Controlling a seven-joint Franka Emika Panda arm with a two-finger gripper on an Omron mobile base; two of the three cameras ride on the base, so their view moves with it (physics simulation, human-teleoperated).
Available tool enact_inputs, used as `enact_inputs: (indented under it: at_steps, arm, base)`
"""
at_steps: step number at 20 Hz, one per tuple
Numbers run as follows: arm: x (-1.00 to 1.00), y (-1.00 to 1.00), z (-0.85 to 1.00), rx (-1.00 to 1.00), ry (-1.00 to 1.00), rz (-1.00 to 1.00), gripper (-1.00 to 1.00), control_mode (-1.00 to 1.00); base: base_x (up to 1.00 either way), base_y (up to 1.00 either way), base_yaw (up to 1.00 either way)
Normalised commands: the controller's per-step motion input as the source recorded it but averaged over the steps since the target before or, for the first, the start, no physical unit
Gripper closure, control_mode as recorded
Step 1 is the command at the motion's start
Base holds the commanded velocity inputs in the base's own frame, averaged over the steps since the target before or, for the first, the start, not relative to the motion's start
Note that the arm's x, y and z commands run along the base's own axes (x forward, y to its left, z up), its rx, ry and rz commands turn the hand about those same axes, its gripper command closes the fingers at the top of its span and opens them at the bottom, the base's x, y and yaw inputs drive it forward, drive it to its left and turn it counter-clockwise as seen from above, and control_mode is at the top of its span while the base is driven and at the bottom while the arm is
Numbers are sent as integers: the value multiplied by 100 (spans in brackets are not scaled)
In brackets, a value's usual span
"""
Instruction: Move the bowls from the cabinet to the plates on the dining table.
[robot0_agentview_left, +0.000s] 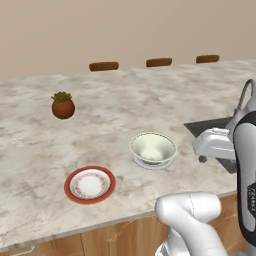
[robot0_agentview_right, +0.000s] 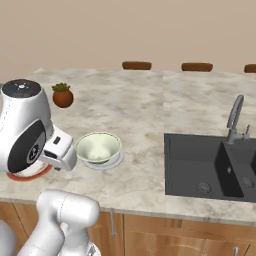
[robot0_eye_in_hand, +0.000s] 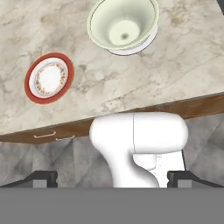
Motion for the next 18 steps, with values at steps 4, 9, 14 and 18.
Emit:
enact_inputs:
  at_steps: [4, 9, 14, 18]
  arm:
    - [0, 0, 0, 0, 0, 0, -100, 100]
    - [0, 0, 0, 0, 0, 0, -100, 100]
    - [0, 0, 0, 0, 0, 0, -100, 100]
    - [0, 0, 0, 0, 0, 0, -100, 100]
  base:
    - [-98, 14, 6]
    - [-94, 18, 11]
    - [-24, 64, 48]
    - [0, 73, 76]
